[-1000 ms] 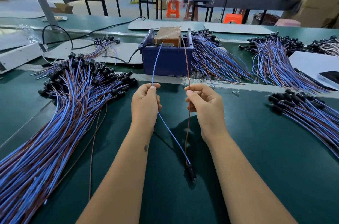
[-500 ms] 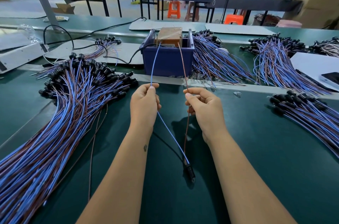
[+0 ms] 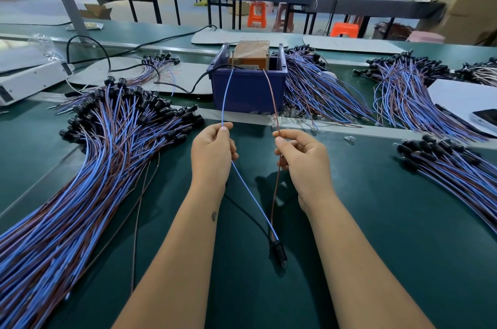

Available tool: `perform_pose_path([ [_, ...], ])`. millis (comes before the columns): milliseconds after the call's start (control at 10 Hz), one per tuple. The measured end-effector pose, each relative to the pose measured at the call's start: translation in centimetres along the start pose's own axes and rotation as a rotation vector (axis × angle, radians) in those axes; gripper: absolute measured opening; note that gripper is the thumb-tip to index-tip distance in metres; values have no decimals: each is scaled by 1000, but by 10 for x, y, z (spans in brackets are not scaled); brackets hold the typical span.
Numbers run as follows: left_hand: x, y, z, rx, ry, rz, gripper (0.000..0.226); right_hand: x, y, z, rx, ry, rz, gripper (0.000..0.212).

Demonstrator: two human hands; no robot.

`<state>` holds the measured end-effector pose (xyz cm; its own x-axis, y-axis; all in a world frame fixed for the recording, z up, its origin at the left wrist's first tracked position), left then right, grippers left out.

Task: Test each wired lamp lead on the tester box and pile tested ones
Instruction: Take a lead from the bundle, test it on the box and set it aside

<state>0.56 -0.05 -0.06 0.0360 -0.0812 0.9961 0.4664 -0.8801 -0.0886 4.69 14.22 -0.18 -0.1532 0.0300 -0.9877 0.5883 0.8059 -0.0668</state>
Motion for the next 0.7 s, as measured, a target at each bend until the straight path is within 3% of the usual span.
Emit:
perform_pose_path([
  [700, 0, 1, -1, -10, -17, -16, 25, -1, 3, -1, 151, 10, -39, 18],
])
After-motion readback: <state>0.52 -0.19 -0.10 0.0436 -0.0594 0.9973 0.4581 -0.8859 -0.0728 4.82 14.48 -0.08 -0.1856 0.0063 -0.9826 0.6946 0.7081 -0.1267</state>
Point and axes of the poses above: each hand's wrist, its own z-axis away from the middle knuckle, its own y-axis out of the back of the hand, x = y × z, the point moved 1 cm from there along -z, towards the middle knuckle, and after that the axes turned 15 degrees about x, right-handed, at the moved point
